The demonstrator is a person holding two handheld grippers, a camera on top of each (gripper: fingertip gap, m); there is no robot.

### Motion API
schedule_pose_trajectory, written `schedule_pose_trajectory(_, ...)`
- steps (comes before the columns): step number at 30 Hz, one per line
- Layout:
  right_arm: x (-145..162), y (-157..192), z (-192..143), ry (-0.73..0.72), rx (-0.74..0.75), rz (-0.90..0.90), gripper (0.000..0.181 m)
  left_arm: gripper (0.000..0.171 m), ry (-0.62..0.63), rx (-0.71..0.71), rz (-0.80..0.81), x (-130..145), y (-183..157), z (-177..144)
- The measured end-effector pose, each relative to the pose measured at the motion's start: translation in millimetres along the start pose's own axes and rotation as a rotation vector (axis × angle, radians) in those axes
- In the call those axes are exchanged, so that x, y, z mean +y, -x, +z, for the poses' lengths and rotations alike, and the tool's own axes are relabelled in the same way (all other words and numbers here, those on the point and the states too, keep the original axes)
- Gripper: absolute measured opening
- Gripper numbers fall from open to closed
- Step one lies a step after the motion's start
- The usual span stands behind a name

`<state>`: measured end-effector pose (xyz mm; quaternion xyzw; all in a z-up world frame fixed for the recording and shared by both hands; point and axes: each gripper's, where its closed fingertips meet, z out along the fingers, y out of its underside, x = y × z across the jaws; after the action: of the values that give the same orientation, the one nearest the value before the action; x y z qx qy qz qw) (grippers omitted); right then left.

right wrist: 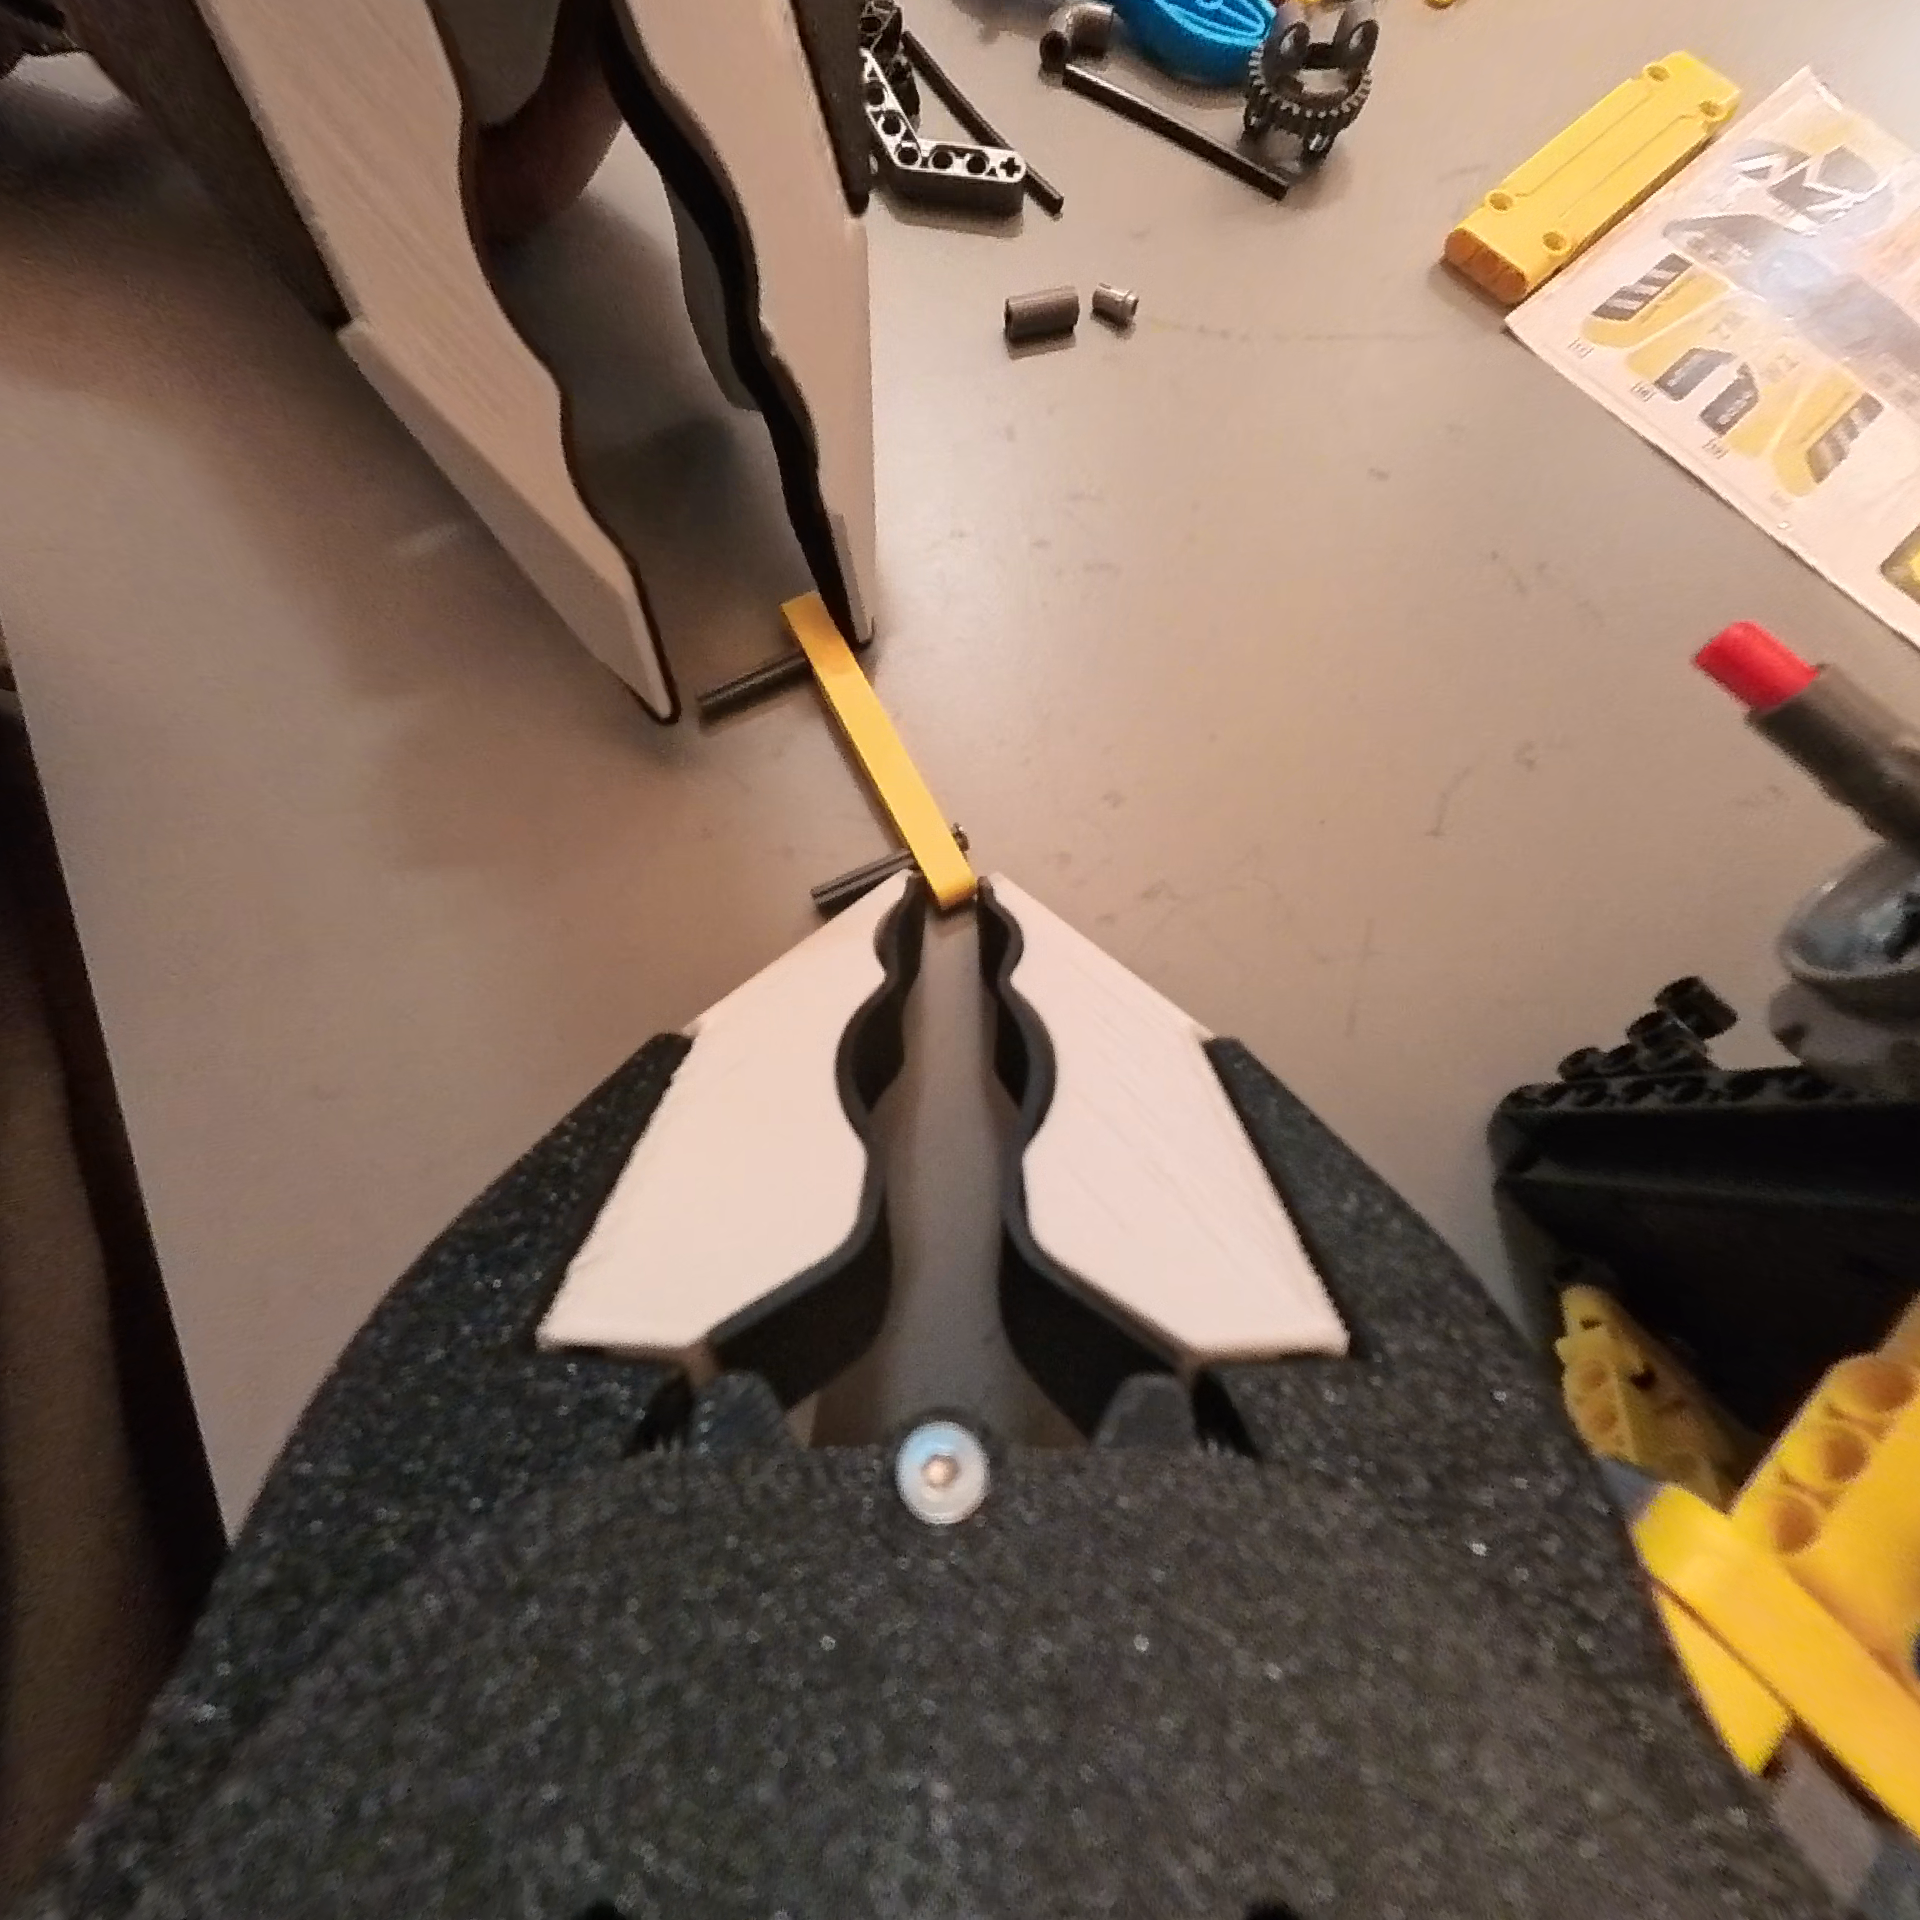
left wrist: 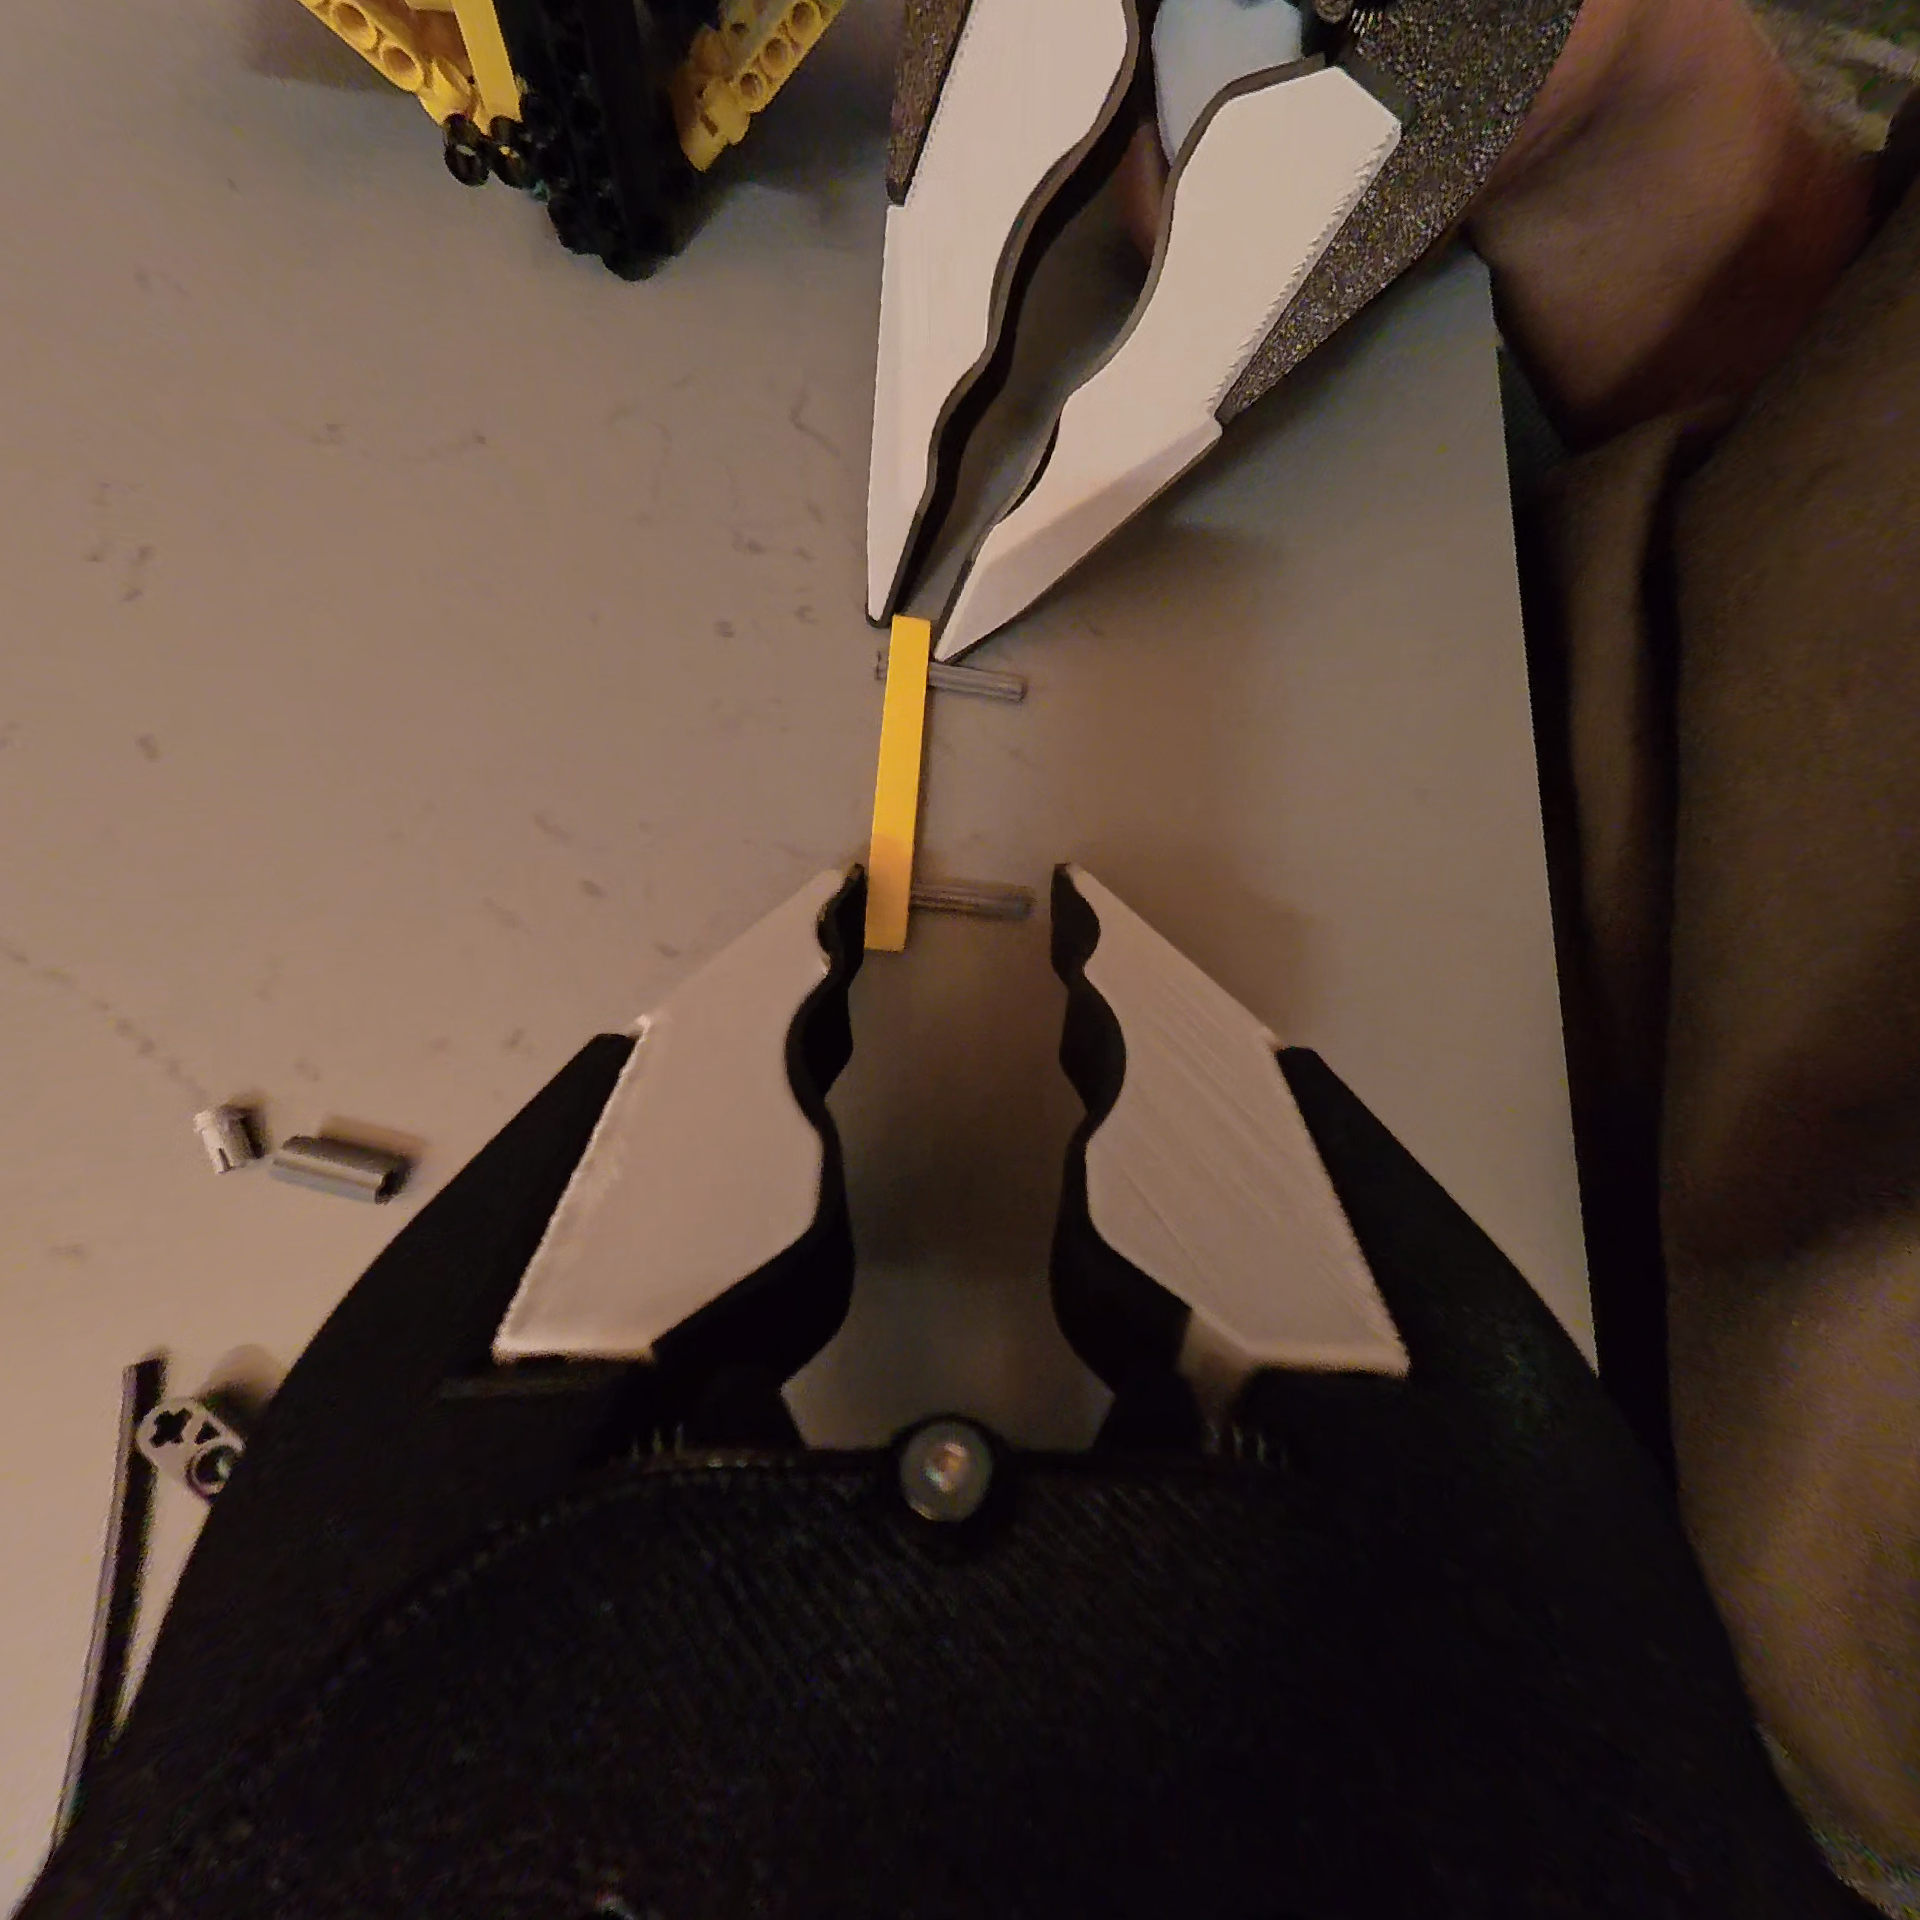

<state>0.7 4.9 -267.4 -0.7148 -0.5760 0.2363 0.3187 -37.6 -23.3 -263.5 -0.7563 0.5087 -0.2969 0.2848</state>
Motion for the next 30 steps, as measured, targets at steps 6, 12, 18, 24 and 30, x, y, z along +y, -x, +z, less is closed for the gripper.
schedule_pose_trajectory(6,0.0,0.1,-0.2,-0.002,-0.003,0.001,0.012,0.034,-0.016,-0.005,-0.011,-1.1,2.6,-2.8)
schedule_pose_trajectory(12,-4.1,3.7,-4.6,-0.040,-0.051,0.019,0.022,0.037,-0.019,0.007,-0.028,1.5,2.7,-6.2)
schedule_pose_trajectory(18,-5.3,12.7,-8.3,-0.059,-0.129,0.020,0.035,0.040,-0.007,0.033,-0.022,3.0,-1.3,-5.1)
schedule_pose_trajectory(24,-0.2,18.1,-2.6,-0.010,-0.129,-0.029,0.042,0.040,0.001,0.038,-0.015,5.1,-2.6,-5.4)
schedule_pose_trajectory(30,-4.0,18.5,-2.3,-0.026,-0.122,-0.040,0.044,0.031,0.011,0.041,-0.006,6.9,-4.1,-5.2)
